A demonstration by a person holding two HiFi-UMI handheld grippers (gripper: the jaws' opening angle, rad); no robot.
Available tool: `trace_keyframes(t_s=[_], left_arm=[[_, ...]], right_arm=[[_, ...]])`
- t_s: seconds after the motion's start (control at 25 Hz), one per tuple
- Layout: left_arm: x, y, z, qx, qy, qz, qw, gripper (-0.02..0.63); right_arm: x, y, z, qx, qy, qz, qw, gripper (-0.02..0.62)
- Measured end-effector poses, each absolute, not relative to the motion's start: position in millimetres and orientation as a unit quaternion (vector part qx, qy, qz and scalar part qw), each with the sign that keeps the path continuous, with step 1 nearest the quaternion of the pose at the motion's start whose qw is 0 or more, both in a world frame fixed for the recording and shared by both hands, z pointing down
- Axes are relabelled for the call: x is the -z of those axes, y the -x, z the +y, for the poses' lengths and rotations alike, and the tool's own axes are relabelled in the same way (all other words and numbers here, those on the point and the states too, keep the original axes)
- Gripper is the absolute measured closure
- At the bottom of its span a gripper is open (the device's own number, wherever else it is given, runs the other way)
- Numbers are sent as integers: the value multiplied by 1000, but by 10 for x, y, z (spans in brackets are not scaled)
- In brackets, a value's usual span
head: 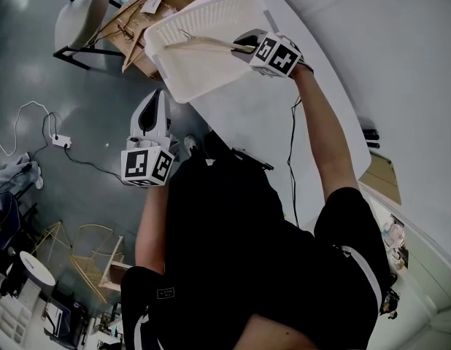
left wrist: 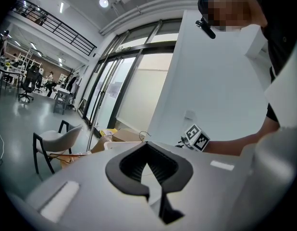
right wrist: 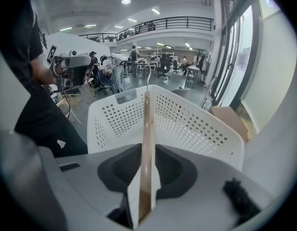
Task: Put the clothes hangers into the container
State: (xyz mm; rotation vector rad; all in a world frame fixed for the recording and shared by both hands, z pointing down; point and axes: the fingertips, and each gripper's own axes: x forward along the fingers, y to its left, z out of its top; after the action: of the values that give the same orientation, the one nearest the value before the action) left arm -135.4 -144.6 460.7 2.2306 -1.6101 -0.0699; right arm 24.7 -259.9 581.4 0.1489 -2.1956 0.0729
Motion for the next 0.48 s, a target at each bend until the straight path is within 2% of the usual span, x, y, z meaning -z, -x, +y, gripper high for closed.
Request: trace_keyframes(t_s=[0.16,0.48], left_arm=[[-4617,1361,-1440,25,-795,-574,194,603],[-4608,1366,-1429,27,-795,-575,193,603]], right_arm=[[-5815,-253,-2574,-30,-53,-889,454,459],[-5839,-266,-2473,-29,-31,-884,466,443]])
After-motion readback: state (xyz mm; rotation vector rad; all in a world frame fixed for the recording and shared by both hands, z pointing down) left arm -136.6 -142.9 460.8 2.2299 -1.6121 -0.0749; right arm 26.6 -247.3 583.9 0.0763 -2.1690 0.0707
